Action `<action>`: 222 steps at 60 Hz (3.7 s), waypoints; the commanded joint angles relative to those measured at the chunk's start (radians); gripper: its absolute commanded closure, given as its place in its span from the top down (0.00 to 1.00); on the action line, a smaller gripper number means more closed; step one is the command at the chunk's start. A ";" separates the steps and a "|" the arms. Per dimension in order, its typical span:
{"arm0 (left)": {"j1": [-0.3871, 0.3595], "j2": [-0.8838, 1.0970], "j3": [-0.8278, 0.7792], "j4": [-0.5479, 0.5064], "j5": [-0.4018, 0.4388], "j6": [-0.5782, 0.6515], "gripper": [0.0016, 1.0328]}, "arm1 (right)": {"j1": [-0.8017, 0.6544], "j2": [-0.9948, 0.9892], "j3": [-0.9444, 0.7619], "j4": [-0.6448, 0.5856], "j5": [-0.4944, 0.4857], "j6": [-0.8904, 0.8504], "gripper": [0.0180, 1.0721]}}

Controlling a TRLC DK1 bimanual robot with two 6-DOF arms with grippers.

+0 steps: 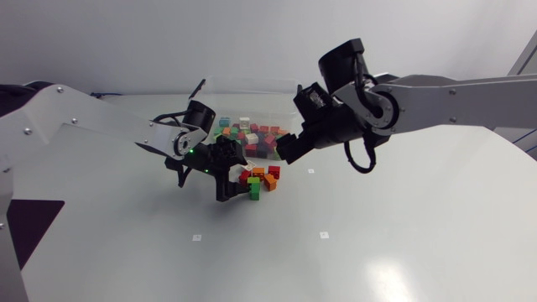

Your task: Place the duplo bricks in the container

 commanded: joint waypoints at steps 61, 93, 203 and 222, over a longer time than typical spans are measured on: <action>-0.024 -0.023 -0.002 -0.322 0.018 0.175 0.75 | 0.036 0.444 0.197 -0.012 0.050 -0.010 0.73; -0.032 -0.050 -0.028 -0.370 0.054 0.127 0.58 | 0.048 0.485 0.276 -0.124 0.041 -0.054 0.53; 0.100 -0.343 0.147 -0.322 0.130 -0.259 0.31 | -0.010 0.155 0.345 -0.144 -0.053 -0.005 0.21; 0.149 -0.308 0.196 -0.035 0.130 -0.545 0.31 | -0.022 0.203 0.429 -0.074 -0.056 0.047 0.21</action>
